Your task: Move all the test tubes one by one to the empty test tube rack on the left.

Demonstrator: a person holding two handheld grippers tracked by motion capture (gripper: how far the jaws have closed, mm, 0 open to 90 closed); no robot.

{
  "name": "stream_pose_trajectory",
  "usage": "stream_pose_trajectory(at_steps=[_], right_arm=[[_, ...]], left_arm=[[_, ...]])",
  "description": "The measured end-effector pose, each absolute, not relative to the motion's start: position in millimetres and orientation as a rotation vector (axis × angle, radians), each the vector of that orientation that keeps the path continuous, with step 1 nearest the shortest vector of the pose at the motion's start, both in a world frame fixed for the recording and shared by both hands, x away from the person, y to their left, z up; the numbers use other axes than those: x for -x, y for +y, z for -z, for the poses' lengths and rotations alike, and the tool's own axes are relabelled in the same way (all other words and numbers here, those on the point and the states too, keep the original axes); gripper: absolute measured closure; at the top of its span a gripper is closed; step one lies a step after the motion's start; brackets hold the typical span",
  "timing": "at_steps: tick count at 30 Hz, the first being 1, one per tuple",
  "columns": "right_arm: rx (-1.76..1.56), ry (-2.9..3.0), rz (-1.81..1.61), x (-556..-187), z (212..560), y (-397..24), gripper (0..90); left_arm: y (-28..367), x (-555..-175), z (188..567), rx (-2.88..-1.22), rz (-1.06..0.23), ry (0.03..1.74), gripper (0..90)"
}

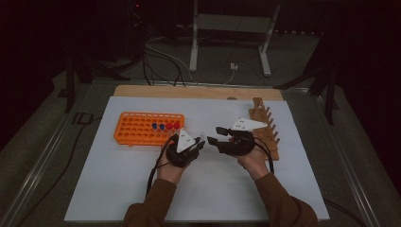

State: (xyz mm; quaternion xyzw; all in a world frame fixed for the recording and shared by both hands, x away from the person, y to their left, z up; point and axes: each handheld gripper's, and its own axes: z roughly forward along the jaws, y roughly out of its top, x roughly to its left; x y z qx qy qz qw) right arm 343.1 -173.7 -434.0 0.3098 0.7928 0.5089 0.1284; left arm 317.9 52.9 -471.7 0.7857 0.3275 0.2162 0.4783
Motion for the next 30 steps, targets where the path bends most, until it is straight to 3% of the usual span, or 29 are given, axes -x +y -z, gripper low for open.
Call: stream_pose_trajectory(at_steps=[7, 20, 26, 30], right_arm=[[-0.947, 2.249, -1.374, -343.2, 438.9, -180.7, 24.5], [-1.004, 2.165, -1.332, -340.0, 441.6, -198.7, 14.6], [-1.027, 2.13, -1.303, -339.4, 441.9, -208.0, 2.6], [-1.052, 2.117, -1.286, -340.0, 444.2, -216.8, 0.0]], left_arm=[[72.2, -315.2, 465.3, -1.876, -0.532, 0.828, 76.5], [105.2, -310.4, 461.8, -1.831, -0.526, 0.884, 76.5], [119.3, -307.2, 457.8, -1.812, -0.54, 0.907, 76.5], [128.5, -306.3, 456.5, -1.803, -0.547, 0.922, 76.4]])
